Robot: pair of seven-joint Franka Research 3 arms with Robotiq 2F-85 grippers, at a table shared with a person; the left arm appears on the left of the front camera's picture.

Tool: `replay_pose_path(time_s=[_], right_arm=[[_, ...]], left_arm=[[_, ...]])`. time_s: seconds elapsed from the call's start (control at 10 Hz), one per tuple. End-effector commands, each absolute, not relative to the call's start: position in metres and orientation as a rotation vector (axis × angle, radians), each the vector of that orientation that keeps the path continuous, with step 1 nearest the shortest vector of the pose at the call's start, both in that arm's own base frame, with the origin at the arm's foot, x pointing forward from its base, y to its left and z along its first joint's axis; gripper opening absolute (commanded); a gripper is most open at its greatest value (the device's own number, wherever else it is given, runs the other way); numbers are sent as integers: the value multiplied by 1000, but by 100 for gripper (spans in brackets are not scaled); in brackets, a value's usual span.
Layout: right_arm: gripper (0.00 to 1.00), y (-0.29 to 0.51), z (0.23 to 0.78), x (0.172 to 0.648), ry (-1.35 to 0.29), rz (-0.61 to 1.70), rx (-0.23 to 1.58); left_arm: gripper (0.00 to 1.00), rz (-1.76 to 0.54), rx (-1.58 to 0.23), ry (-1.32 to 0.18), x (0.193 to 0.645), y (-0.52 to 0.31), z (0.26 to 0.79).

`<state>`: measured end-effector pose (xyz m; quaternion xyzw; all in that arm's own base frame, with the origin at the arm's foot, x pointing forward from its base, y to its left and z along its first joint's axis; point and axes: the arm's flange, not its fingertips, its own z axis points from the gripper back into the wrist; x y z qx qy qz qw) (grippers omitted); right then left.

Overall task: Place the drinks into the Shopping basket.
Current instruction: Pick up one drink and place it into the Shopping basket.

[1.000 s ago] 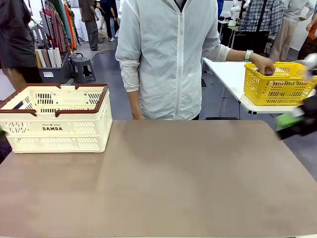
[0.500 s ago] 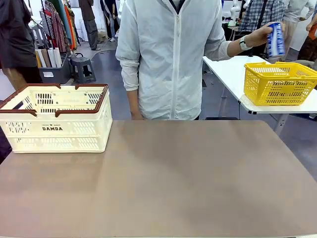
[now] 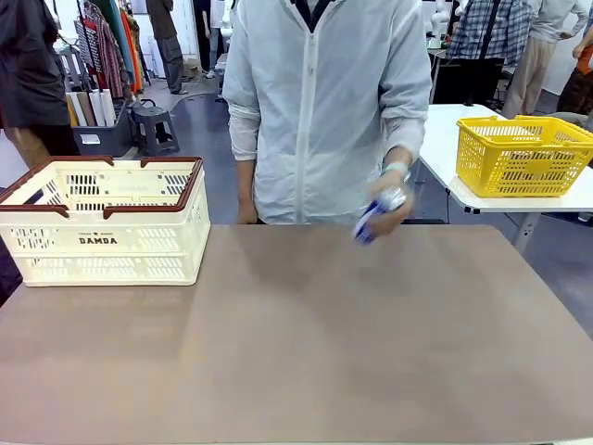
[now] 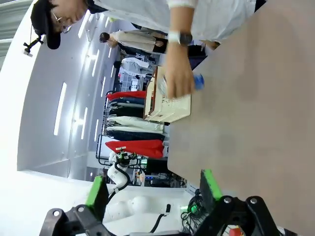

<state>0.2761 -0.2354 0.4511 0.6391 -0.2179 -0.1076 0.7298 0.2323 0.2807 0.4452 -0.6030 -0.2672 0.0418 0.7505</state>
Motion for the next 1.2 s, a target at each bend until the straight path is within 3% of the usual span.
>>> replay_pose_path(time_s=[0.0,0.9,1.1], right_arm=[[100,-238,451,275,-481,-217,1437],[100,-238,451,275,-481,-217,1437],[100,-238,451,275,-481,-217,1437]], left_arm=[[100,49,-1309,-593,228,280,452],[100,74,-1305,-578,230,279,452],[100,52,-1146,-492,263,229,489]])
